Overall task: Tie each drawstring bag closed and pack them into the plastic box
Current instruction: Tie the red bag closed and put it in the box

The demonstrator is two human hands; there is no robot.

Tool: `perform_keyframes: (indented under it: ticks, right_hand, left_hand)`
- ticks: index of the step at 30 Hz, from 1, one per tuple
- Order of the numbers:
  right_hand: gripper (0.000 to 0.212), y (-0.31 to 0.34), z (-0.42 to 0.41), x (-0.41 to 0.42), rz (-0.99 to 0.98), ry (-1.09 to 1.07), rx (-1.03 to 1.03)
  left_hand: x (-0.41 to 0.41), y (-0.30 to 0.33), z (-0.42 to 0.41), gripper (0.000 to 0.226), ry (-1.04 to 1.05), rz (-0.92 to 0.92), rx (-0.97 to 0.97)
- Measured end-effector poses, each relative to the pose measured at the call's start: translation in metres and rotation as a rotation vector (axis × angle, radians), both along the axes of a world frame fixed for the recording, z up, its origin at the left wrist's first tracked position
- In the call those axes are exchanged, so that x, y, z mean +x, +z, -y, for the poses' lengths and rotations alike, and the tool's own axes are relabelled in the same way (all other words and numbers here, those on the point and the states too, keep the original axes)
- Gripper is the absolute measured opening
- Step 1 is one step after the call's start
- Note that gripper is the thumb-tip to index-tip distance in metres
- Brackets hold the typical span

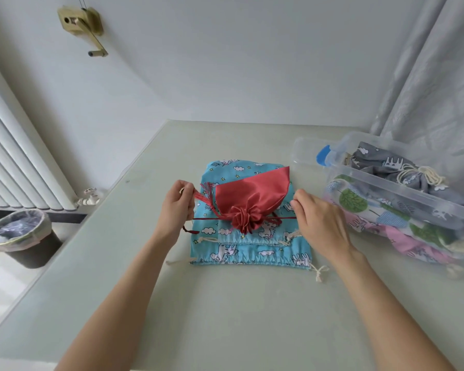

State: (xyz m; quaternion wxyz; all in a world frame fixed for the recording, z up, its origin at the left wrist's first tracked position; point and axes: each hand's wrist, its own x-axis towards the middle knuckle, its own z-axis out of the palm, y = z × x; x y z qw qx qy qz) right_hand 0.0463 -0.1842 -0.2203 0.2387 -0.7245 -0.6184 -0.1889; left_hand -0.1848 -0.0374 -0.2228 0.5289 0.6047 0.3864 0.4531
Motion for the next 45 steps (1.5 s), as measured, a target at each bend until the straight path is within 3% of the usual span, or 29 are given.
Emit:
perform_keyframes:
  ticks: [3, 5, 7, 10, 12, 13, 15, 18, 20, 25, 30, 34, 36, 38, 41, 45]
  right_hand:
    - [0.018, 0.000, 0.004, 0.002, -0.049, -0.011, 0.000]
    - [0.020, 0.002, 0.008, 0.007, -0.202, 0.001, -0.023]
    - [0.022, 0.010, 0.012, 0.012, -0.619, 0.131, -0.053]
    - [0.032, 0.036, 0.014, 0.005, -1.456, 0.503, -0.129]
    - [0.047, 0.051, 0.007, 0.000, -1.749, 0.665, -0.152]
    - [0.048, 0.058, 0.000, -0.002, -1.803, 0.699, -0.167]
    - [0.038, 0.064, -0.018, -0.008, -1.723, 0.628, -0.217]
    - [0.037, 0.060, -0.039, -0.020, -1.261, 0.292, -0.347]
    - [0.035, 0.058, -0.047, -0.029, -1.066, 0.258, -0.415]
    - [0.025, 0.072, -0.056, -0.055, -1.048, 0.394, -0.427]
    - [0.017, 0.074, -0.075, -0.060, -1.113, 0.408, -0.212]
    - [0.015, 0.077, -0.081, -0.045, -1.217, 0.410, -0.178]
    - [0.016, 0.077, -0.081, -0.039, -1.244, 0.403, -0.170]
    - [0.016, 0.075, -0.081, -0.033, -1.270, 0.402, -0.161]
    - [0.011, 0.072, -0.081, -0.027, -1.290, 0.430, -0.173]
    - [0.012, 0.072, -0.083, -0.021, -1.295, 0.461, -0.201]
  left_hand:
    - [-0.002, 0.000, 0.004, 0.023, 0.018, -0.055, 0.014]
    - [-0.005, -0.002, 0.011, 0.023, -0.022, -0.073, 0.018]
    - [-0.009, -0.003, 0.015, 0.023, -0.066, -0.105, 0.051]
    - [-0.013, -0.002, 0.011, 0.018, -0.058, -0.194, 0.163]
    - [-0.014, 0.000, 0.006, 0.015, 0.021, -0.339, 0.298]
    - [-0.014, 0.001, 0.006, 0.014, 0.055, -0.405, 0.371]
    - [-0.013, 0.008, 0.007, 0.012, 0.090, -0.496, 0.495]
    - [-0.012, 0.024, 0.008, 0.012, 0.081, -0.574, 0.605]
    - [-0.011, 0.039, 0.006, 0.010, 0.034, -0.634, 0.691]
    - [0.018, 0.089, 0.000, 0.013, -0.152, -0.650, 0.759]
    - [0.045, 0.115, -0.013, 0.018, -0.261, -0.662, 0.781]
    - [0.044, 0.102, -0.036, 0.024, 0.113, -0.729, 0.976]
    - [0.042, 0.094, -0.037, 0.019, 0.147, -0.536, 0.883]
    - [0.044, 0.084, -0.031, 0.011, -0.030, -0.352, 0.683]
    - [0.050, 0.071, -0.024, 0.010, -0.294, -0.246, 0.395]
    - [0.063, 0.063, -0.025, 0.017, -0.454, -0.213, 0.282]
